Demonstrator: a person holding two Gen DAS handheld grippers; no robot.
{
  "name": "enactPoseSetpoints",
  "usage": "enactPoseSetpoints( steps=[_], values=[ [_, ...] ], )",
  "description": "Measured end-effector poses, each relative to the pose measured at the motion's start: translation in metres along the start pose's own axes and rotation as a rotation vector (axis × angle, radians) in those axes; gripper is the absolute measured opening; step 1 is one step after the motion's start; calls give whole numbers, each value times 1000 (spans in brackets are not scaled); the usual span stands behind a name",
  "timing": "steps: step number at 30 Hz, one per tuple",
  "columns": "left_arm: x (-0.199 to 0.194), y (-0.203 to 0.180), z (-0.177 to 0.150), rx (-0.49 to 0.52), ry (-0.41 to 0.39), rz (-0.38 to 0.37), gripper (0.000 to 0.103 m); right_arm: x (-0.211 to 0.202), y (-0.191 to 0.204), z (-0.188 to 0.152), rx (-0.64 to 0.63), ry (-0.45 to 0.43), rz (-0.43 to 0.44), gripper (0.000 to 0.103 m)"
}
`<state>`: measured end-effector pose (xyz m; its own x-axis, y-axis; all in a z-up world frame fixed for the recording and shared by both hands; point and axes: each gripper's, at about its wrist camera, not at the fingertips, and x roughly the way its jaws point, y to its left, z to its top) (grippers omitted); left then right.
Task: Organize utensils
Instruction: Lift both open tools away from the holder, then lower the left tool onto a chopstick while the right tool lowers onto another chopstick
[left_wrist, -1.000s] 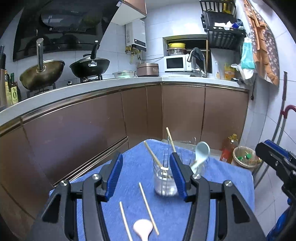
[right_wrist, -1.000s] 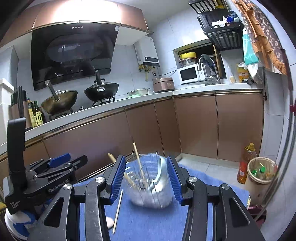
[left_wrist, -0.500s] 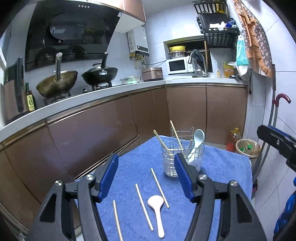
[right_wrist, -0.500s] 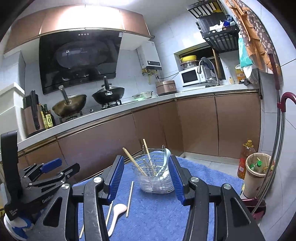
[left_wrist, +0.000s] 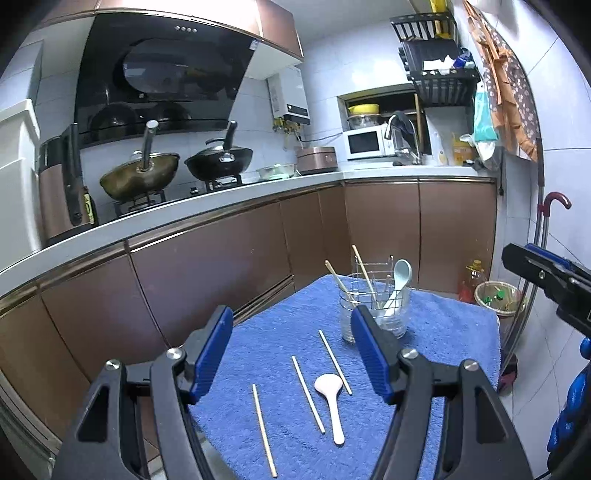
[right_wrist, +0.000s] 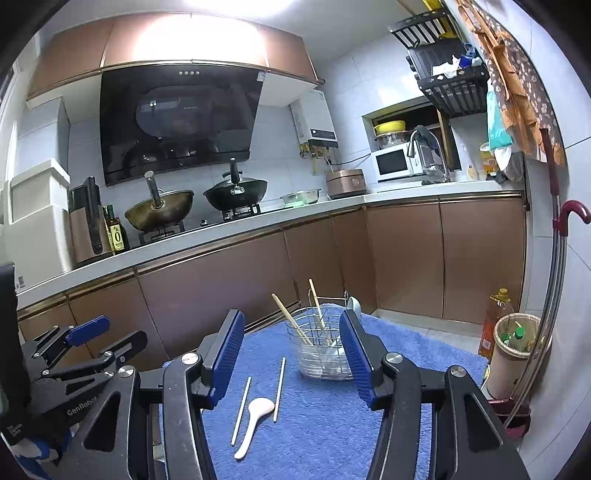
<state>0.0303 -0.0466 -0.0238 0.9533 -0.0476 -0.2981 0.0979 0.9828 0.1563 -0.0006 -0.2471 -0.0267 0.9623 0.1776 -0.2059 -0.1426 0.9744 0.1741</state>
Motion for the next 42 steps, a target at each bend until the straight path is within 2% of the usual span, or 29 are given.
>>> enactPoseSetpoints(
  steps=[11, 25, 35, 42],
  values=[
    [-17, 4, -1, -4, -28, 24, 67, -15, 8, 3, -25, -22, 17, 57],
    [28, 15, -1, -63, 45, 48, 68, 0, -13, -5, -54, 43, -29, 57],
    [57, 85, -17, -173, 121, 89, 68, 36, -4, -10, -61, 115, -26, 57],
    [84, 133, -50, -247, 184, 7, 68, 98, 19, -31, -55, 270, 32, 57]
  ],
)
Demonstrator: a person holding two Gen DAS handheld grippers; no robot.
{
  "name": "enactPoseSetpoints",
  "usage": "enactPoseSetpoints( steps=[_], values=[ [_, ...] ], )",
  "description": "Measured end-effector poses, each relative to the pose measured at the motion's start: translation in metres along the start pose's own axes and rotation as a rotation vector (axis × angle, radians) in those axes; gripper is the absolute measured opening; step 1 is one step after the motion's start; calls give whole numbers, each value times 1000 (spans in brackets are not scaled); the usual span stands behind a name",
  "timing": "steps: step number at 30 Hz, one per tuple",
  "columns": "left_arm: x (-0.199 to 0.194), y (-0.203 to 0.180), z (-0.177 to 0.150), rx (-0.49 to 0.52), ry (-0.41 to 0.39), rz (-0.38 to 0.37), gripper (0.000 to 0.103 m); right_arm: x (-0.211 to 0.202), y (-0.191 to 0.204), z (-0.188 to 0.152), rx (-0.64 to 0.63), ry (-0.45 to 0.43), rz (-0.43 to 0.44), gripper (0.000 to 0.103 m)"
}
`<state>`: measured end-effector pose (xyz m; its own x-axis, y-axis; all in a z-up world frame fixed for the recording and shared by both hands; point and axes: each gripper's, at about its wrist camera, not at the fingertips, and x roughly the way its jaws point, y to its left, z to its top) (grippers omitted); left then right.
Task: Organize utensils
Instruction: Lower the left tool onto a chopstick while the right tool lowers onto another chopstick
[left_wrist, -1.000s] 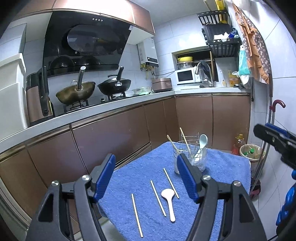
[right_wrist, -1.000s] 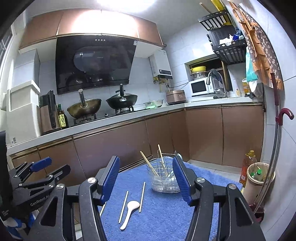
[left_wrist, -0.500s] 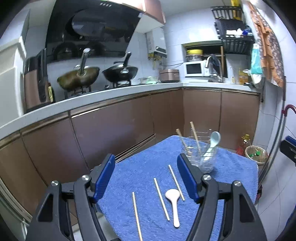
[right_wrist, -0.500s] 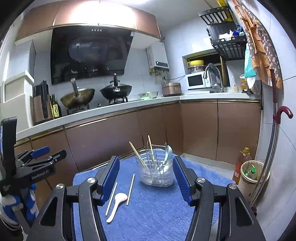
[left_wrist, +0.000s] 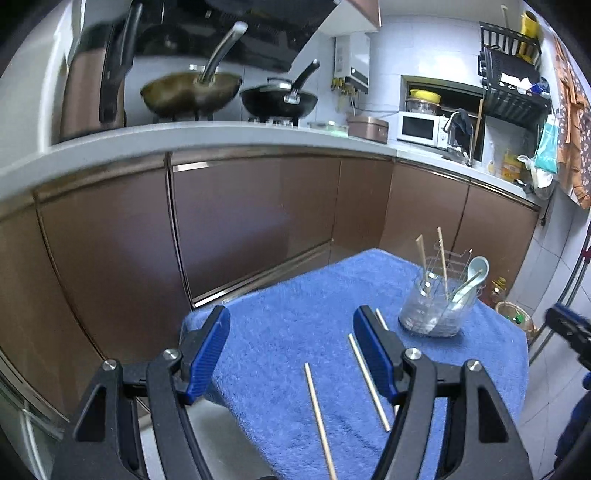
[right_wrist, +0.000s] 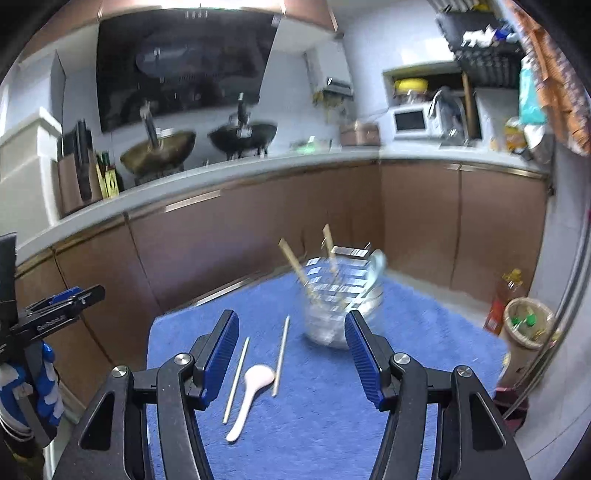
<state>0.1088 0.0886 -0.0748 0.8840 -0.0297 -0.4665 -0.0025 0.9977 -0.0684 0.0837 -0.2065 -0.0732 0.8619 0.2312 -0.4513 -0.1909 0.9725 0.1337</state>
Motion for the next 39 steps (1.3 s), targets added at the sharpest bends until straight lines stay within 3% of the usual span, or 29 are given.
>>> enactPoseSetpoints(
  steps=[6, 13, 16, 18, 23, 30, 35, 39],
  values=[
    [53, 24, -14, -25, 135, -110, 68, 70, 10, -10, 13, 169, 41, 57],
    [140, 20, -22, -121, 360, -251, 67, 149, -1, -36, 43, 380, 62, 45],
    [179, 5, -26, -144, 465, -304, 60, 180, -11, -42, 58, 432, 61, 42],
    [205, -7, -27, -153, 541, -334, 49, 196, -13, -40, 43, 447, 52, 39],
    [254, -29, -33, -170, 686, -349, 35, 234, -15, -36, 17, 489, 72, 31],
    [285, -44, -44, -159, 794, -311, 23, 281, -7, -40, -48, 586, 62, 23],
    [290, -61, -43, -96, 799, -247, 16, 291, -4, -47, -92, 610, 33, 9],
    [291, -76, -43, -40, 797, -208, 16, 282, -13, -49, -71, 625, 47, 6]
  ],
)
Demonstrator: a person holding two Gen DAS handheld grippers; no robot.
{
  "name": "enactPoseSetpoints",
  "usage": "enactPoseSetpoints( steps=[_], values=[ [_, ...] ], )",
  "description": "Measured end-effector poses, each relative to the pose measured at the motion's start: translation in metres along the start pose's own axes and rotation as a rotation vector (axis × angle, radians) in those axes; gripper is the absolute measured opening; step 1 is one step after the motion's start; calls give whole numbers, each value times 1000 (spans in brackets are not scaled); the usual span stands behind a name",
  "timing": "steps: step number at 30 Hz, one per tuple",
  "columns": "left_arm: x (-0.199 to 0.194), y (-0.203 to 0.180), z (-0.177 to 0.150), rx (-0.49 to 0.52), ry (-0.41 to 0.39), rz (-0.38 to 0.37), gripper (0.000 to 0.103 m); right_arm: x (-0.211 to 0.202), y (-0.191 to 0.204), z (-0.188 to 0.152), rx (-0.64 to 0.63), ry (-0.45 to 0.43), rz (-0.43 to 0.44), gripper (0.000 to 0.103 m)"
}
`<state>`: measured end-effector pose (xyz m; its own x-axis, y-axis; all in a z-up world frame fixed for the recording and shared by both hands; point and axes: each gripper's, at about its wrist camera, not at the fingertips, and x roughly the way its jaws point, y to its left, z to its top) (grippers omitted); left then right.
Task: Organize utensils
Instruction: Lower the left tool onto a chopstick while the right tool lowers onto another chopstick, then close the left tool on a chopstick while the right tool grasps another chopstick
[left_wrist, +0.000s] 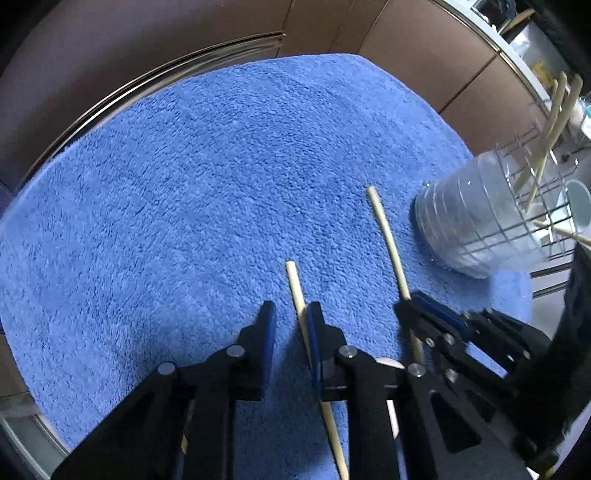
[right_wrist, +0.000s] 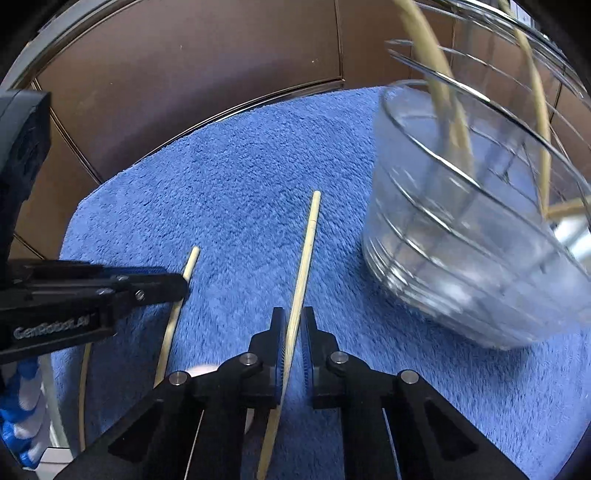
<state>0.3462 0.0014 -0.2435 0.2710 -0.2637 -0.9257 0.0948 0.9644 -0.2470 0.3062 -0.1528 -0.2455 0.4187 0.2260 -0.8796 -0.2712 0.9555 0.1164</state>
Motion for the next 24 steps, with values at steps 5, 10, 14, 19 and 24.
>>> enactPoseSetpoints(
  steps=[5, 10, 14, 19, 24],
  values=[
    [0, -7, -4, 9, -26, 3, 11, -13, -9, -26, 11, 31, 35, 6],
    [-7, -7, -18, 11, -70, -27, 2, -35, -18, -52, 46, 21, 60, 6],
    [-24, -6, -34, 25, -158, -80, 0, -54, -21, -70, 74, -30, 80, 6],
    [-47, -6, -53, 60, -236, -80, 0, -68, -26, -87, 107, -55, 107, 6],
    [-57, -2, -59, 72, -213, -85, 0, -71, -18, -105, 77, 11, 88, 6]
  ],
)
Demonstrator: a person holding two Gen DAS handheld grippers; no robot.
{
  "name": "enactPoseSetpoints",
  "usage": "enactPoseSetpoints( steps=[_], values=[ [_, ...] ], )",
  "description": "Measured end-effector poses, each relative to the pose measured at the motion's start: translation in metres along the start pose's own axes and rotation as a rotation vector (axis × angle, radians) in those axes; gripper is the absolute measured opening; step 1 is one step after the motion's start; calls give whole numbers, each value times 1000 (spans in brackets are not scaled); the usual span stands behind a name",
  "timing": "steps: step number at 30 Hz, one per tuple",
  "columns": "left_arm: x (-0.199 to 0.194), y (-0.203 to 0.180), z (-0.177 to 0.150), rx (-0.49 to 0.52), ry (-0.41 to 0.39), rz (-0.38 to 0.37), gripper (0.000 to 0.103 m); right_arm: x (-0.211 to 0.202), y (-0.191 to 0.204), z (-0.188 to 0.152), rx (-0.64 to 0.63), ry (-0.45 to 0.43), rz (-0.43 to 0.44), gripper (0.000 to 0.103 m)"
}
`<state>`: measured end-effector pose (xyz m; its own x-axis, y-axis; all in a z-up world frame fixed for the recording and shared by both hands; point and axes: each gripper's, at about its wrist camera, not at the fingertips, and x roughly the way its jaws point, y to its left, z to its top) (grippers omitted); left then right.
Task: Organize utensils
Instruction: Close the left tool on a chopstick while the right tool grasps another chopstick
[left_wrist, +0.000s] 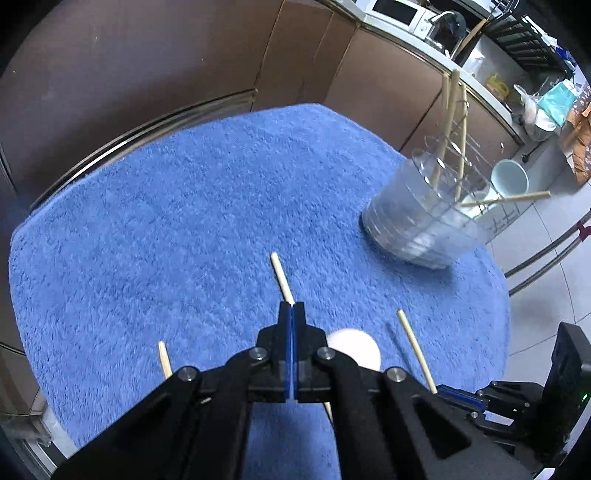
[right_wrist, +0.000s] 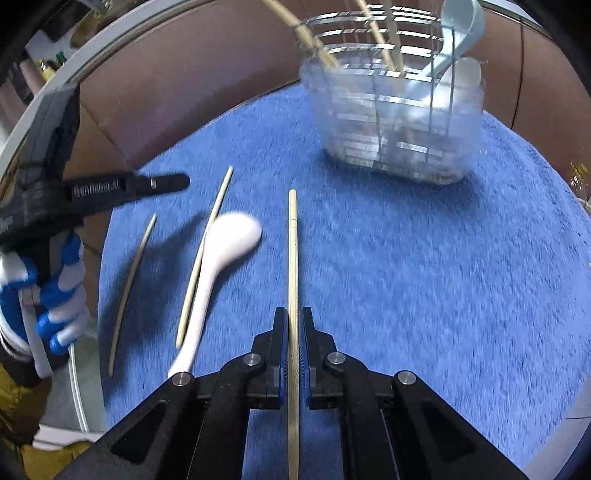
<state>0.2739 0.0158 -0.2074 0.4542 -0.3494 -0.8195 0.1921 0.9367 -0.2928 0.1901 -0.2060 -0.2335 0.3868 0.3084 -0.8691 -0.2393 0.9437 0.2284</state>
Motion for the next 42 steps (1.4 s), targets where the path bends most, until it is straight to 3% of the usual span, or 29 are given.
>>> enactPoseSetpoints(
  steps=[4, 10, 12, 14, 22, 24, 28, 33, 36, 42],
  values=[
    [22, 14, 10, -82, 108, -29, 0, 7, 3, -1, -20, 40, -32, 7],
    [36, 15, 29, -112, 180, -44, 7, -5, -9, 7, -15, 33, -19, 9],
    [40, 14, 34, -113, 197, -34, 23, -8, -9, 15, -31, 29, -22, 10],
    [49, 9, 38, -118, 220, -20, 29, -5, -6, 23, -48, 37, -17, 13],
    [71, -3, 44, -82, 288, 40, 26, 21, 8, 50, -127, 110, -53, 15],
    [75, -9, 45, -55, 300, 68, 15, 26, 12, 53, -146, 127, -68, 15],
    [83, -17, 49, -27, 312, 125, 8, 27, 22, 59, -172, 163, -87, 15],
    [87, -30, 47, -4, 282, 165, 7, 40, 31, 65, -205, 191, -117, 12],
    [82, -27, 41, -11, 239, 148, 4, 41, 35, 65, -210, 182, -116, 7],
    [42, -25, 20, 15, 53, 105, 5, 11, 25, 45, -189, 82, -84, 7]
  ],
)
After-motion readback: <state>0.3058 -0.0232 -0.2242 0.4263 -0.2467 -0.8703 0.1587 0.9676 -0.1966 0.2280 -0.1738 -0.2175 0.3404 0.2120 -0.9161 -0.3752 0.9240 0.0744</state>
